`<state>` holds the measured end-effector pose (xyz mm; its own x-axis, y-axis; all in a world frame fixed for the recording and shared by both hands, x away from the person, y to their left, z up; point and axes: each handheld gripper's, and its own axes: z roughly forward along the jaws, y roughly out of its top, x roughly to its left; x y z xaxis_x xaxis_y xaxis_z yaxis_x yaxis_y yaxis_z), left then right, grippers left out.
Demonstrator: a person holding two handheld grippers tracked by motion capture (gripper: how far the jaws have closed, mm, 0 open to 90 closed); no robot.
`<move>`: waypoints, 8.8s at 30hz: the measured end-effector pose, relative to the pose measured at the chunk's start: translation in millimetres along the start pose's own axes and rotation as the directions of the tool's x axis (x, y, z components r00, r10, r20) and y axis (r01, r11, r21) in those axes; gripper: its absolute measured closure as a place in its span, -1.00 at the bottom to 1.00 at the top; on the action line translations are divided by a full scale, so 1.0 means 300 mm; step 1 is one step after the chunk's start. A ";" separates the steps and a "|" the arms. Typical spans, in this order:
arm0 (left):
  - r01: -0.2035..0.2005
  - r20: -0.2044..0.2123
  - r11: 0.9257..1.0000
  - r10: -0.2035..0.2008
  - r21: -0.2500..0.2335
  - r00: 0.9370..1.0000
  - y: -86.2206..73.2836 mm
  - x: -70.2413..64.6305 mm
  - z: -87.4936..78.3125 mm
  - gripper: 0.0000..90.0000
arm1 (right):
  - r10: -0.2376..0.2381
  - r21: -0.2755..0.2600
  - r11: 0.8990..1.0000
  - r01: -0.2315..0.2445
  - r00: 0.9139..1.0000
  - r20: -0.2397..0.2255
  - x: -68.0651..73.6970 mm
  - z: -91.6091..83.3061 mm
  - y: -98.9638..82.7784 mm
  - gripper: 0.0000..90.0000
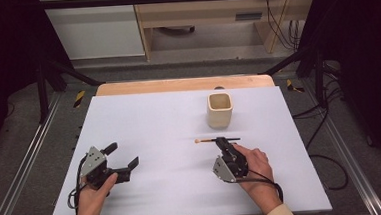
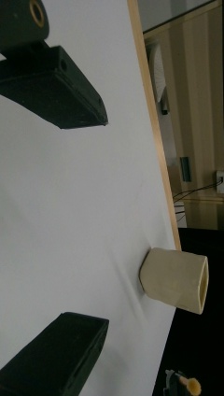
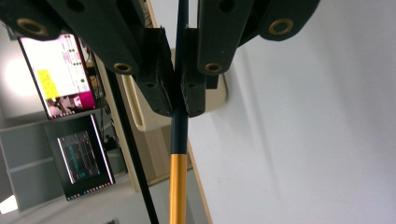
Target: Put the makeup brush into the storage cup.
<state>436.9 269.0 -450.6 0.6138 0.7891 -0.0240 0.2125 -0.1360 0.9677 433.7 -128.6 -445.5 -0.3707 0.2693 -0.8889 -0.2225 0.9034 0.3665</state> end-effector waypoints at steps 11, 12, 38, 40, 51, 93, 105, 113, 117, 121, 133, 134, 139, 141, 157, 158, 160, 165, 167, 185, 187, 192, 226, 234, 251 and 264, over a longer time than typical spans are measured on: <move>-0.006 0.002 1.000 0.006 0.002 1.000 -0.003 0.002 0.004 -0.94 | 0.091 0.027 0.995 -0.092 0.995 0.048 -0.038 -0.017 -0.052 0.85; -0.005 0.004 1.000 0.005 0.004 1.000 -0.004 0.003 0.004 -0.94 | 0.100 0.030 0.994 -0.102 0.993 0.056 -0.044 -0.020 -0.059 0.85; -0.014 0.023 1.000 0.014 0.000 1.000 -0.003 0.007 0.007 -0.95 | 0.495 -0.042 0.869 -0.494 0.865 0.077 -0.133 -0.059 -0.225 0.84; -0.014 0.023 1.000 0.014 0.001 1.000 -0.003 0.008 0.007 -0.95 | 0.520 -0.054 0.854 -0.517 0.851 0.072 -0.136 -0.061 -0.230 0.84; -0.015 0.016 1.000 0.016 -0.002 1.000 -0.003 0.012 0.006 -0.95 | 0.623 -0.088 0.781 -0.618 0.782 0.036 -0.142 -0.056 -0.257 0.84; -0.045 -0.001 0.999 0.045 0.002 0.999 -0.010 0.012 0.009 -0.95 | 0.915 -0.214 0.342 -0.915 0.376 -0.146 -0.186 0.030 -0.275 0.85; -0.063 0.007 0.998 0.063 0.013 0.998 -0.009 0.001 0.016 -0.96 | 0.894 -0.211 0.386 -0.898 0.420 -0.154 -0.260 0.068 -0.206 0.85; -0.061 0.001 0.998 0.061 0.006 0.998 -0.010 0.002 0.014 -0.96 | 0.895 -0.223 0.366 -0.903 0.408 -0.182 -0.305 0.118 -0.172 0.85; -0.057 0.001 0.998 0.057 0.007 0.998 -0.011 0.003 0.014 -0.96 | 0.893 -0.230 0.359 -0.905 0.405 -0.198 -0.322 0.140 -0.156 0.85; -0.056 0.002 0.998 0.056 0.000 0.998 -0.011 0.000 0.012 -0.96 | 0.878 -0.236 0.375 -0.896 0.425 -0.218 -0.340 0.155 -0.135 0.85; -0.051 0.007 0.999 0.051 -0.010 0.999 -0.008 0.002 0.011 -0.96 | 0.900 -0.259 0.332 -0.907 0.387 -0.201 -0.394 0.200 -0.128 0.85; -0.051 0.008 0.999 0.051 -0.010 0.999 -0.008 0.001 0.011 -0.96 | 0.897 -0.257 0.339 -0.905 0.393 -0.201 -0.396 0.202 -0.127 0.85; -0.056 0.012 0.998 0.057 -0.009 0.998 -0.009 -0.003 0.013 -0.96 | 0.899 -0.276 0.348 -0.896 0.402 -0.174 -0.409 0.216 -0.130 0.85; -0.056 0.010 0.998 0.056 -0.010 0.998 -0.009 -0.002 0.013 -0.96 | 0.903 -0.284 0.339 -0.897 0.395 -0.171 -0.417 0.220 -0.136 0.85; -0.058 0.015 0.998 0.058 -0.014 0.998 -0.009 -0.003 0.015 -0.96 | 0.915 -0.288 0.333 -0.898 0.381 -0.131 -0.416 0.258 -0.148 0.85; -0.058 0.014 0.998 0.058 -0.016 0.998 -0.009 -0.003 0.015 -0.96 | 0.913 -0.291 0.335 -0.896 0.385 -0.133 -0.415 0.261 -0.148 0.85; -0.074 0.004 0.997 0.074 -0.019 0.997 -0.009 -0.002 0.013 -0.97 | 0.920 -0.289 0.316 -0.904 0.366 -0.138 -0.411 0.267 -0.142 0.85; -0.065 -0.007 0.998 0.065 -0.023 0.998 -0.009 0.004 0.010 -0.98 | 0.919 -0.296 0.323 -0.899 0.373 -0.130 -0.398 0.282 -0.146 0.85; -0.056 -0.009 0.998 0.056 -0.024 0.998 -0.010 0.005 0.011 -0.98 | 0.920 -0.301 0.318 -0.899 0.369 -0.130 -0.396 0.287 -0.149 0.85; -0.056 0.003 0.998 0.056 -0.032 0.998 -0.010 0.003 0.010 -0.98 | 0.924 -0.283 0.300 -0.911 0.351 -0.149 -0.371 0.315 -0.166 0.85; -0.055 0.001 0.998 0.055 -0.034 0.999 -0.010 0.004 0.009 -0.98 | 0.925 -0.287 0.297 -0.911 0.349 -0.150 -0.365 0.317 -0.171 0.85; -0.055 0.003 0.998 0.055 -0.033 0.998 -0.010 0.004 0.011 -0.99 | 0.925 -0.276 0.297 -0.914 0.347 -0.155 -0.354 0.319 -0.176 0.85; -0.055 0.001 0.996 0.056 -0.067 0.998 -0.003 0.007 -0.001 -0.99 | 0.926 -0.216 0.307 -0.927 0.343 -0.155 -0.278 0.330 -0.221 0.85; -0.057 0.002 0.996 0.057 -0.068 0.998 -0.003 0.006 -0.002 -0.99 | 0.923 -0.212 0.312 -0.926 0.348 -0.163 -0.266 0.335 -0.213 0.85; -0.057 0.000 0.996 0.057 -0.070 0.998 -0.002 0.007 -0.003 -0.99 | 0.916 -0.200 0.331 -0.922 0.365 -0.164 -0.253 0.337 -0.209 0.85; -0.054 -0.002 0.996 0.054 -0.076 0.999 -0.001 0.010 -0.007 -0.99 | 0.911 -0.172 0.330 -0.928 0.361 -0.200 -0.260 0.294 -0.192 0.33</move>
<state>437.2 272.7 -450.5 0.6225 0.7821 0.0288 0.1210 -0.1325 0.9838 554.8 -172.3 -421.4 -0.5164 0.8536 0.0682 0.1155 -0.0094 0.9933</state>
